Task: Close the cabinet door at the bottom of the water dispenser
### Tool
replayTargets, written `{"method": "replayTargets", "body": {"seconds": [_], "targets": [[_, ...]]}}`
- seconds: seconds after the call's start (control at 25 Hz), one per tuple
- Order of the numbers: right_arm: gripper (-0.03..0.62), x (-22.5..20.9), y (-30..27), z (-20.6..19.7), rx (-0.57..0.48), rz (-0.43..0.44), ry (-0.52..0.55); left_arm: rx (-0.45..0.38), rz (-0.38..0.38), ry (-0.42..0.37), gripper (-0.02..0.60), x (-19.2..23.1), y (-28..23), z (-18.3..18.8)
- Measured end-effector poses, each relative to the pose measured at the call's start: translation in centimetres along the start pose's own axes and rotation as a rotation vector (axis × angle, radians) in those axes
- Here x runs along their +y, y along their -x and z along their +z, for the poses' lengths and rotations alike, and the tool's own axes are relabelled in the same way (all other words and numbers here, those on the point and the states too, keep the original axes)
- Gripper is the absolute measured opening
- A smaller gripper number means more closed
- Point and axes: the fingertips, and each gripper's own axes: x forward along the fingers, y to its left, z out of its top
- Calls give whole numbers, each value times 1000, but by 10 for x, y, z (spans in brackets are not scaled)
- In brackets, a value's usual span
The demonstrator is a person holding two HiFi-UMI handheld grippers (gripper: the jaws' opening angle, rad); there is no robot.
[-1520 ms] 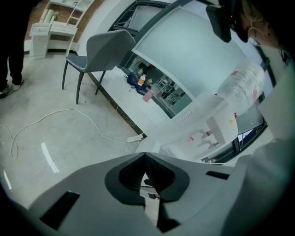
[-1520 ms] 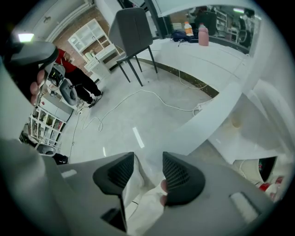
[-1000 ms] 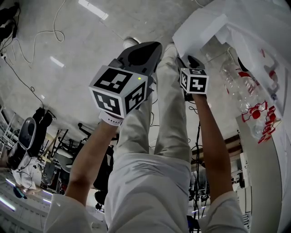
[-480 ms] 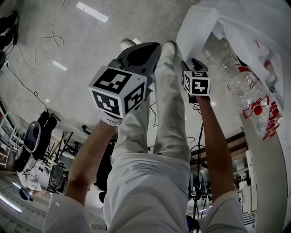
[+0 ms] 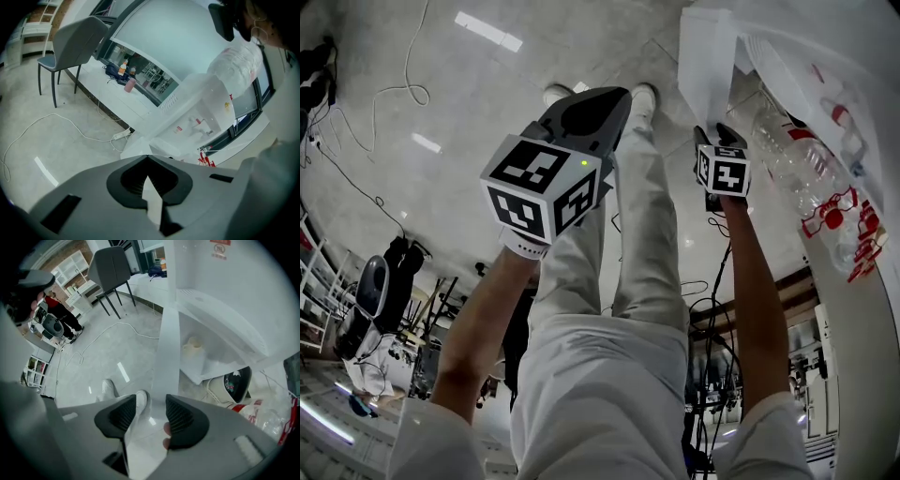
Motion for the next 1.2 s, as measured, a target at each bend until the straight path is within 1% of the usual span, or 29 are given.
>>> {"method": "replayTargets", "body": {"seconds": [0.4,0.6,0.96,1.2], "targets": [[199,-47,5,-1,-20,-83,-60,20,-16,-23,2,-11,-15,5],[199,-72,9,2,-46,-124,-107,39,-27,-39,2,-18,-23,6],[199,-114,14,11,-82,-171,-159,69,-62,-71,2,-42,-42,7],[199,-137,16,20,-97,-208,-181,77,-75,-82,2,-49,-49,12]]}}
